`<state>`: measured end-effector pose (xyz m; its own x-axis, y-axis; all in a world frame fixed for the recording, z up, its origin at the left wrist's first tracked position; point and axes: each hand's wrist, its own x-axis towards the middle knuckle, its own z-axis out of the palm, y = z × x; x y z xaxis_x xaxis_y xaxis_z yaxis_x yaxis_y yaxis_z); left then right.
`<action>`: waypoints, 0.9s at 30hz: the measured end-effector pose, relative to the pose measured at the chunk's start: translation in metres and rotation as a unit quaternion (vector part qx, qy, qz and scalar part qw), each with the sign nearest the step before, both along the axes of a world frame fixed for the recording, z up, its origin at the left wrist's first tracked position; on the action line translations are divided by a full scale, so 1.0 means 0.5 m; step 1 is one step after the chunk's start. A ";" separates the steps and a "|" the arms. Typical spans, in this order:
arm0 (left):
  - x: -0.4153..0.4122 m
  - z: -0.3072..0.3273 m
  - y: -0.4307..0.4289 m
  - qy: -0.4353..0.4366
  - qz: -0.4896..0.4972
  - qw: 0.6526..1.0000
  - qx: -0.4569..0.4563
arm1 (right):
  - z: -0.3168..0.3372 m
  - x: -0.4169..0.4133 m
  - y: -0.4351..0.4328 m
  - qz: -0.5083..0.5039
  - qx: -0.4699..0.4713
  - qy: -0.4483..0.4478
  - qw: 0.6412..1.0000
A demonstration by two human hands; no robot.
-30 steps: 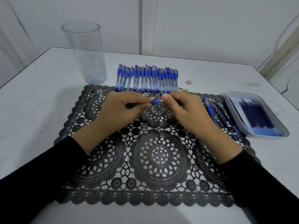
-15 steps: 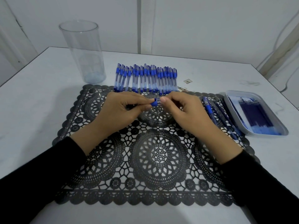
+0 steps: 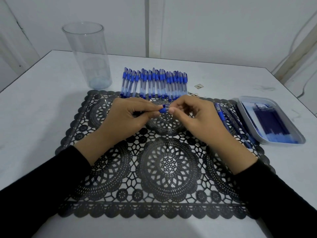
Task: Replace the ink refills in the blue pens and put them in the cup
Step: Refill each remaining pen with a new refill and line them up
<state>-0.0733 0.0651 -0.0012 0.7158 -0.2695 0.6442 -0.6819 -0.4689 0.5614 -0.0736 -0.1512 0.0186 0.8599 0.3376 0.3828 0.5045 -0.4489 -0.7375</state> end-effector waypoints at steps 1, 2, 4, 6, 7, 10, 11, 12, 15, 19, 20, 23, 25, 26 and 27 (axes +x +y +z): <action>0.000 0.000 0.001 -0.003 0.000 1.000 0.001 | 0.001 0.000 0.002 -0.004 -0.008 0.001 1.000; 0.000 -0.001 0.001 -0.005 0.001 1.000 0.002 | 0.001 0.001 0.003 -0.010 -0.018 -0.001 1.000; 0.002 -0.002 0.001 -0.004 0.004 1.000 0.005 | 0.000 0.004 0.004 -0.017 -0.026 0.002 1.000; 0.004 -0.003 0.001 0.007 0.008 1.000 0.002 | -0.001 0.009 0.000 -0.024 -0.020 0.015 0.999; 0.005 -0.003 0.001 0.014 0.013 1.000 -0.002 | -0.001 0.012 -0.003 -0.032 -0.032 0.010 0.999; 0.008 -0.001 0.005 0.028 0.039 0.999 -0.009 | -0.010 0.023 -0.009 -0.057 -0.143 -0.041 0.987; 0.008 0.000 0.007 0.032 0.048 0.998 -0.010 | -0.016 0.028 -0.008 -0.061 -0.174 -0.059 0.981; 0.009 0.000 0.009 0.036 0.057 0.998 -0.012 | -0.021 0.031 -0.006 -0.064 -0.193 -0.073 0.976; 0.010 -0.001 0.013 0.051 0.077 0.996 -0.020 | -0.031 0.040 0.008 -0.085 -0.218 -0.111 0.966; 0.011 -0.004 0.013 0.065 0.087 0.994 -0.026 | -0.038 0.053 0.020 -0.110 -0.254 -0.158 0.948; 0.011 -0.004 0.013 0.068 0.088 0.993 -0.027 | -0.040 0.056 0.021 -0.110 -0.262 -0.157 0.946; 0.010 -0.004 0.014 0.078 0.091 0.992 -0.032 | -0.045 0.063 0.019 -0.102 -0.274 -0.135 0.947; 0.010 -0.005 0.014 0.083 0.089 0.992 -0.036 | -0.047 0.065 0.015 -0.101 -0.268 -0.129 0.949; 0.009 -0.004 0.013 0.084 0.088 0.992 -0.038 | -0.045 0.065 0.013 -0.100 -0.263 -0.124 0.952; 0.008 -0.004 0.013 0.083 0.088 0.992 -0.039 | -0.040 0.063 0.010 -0.098 -0.251 -0.114 0.956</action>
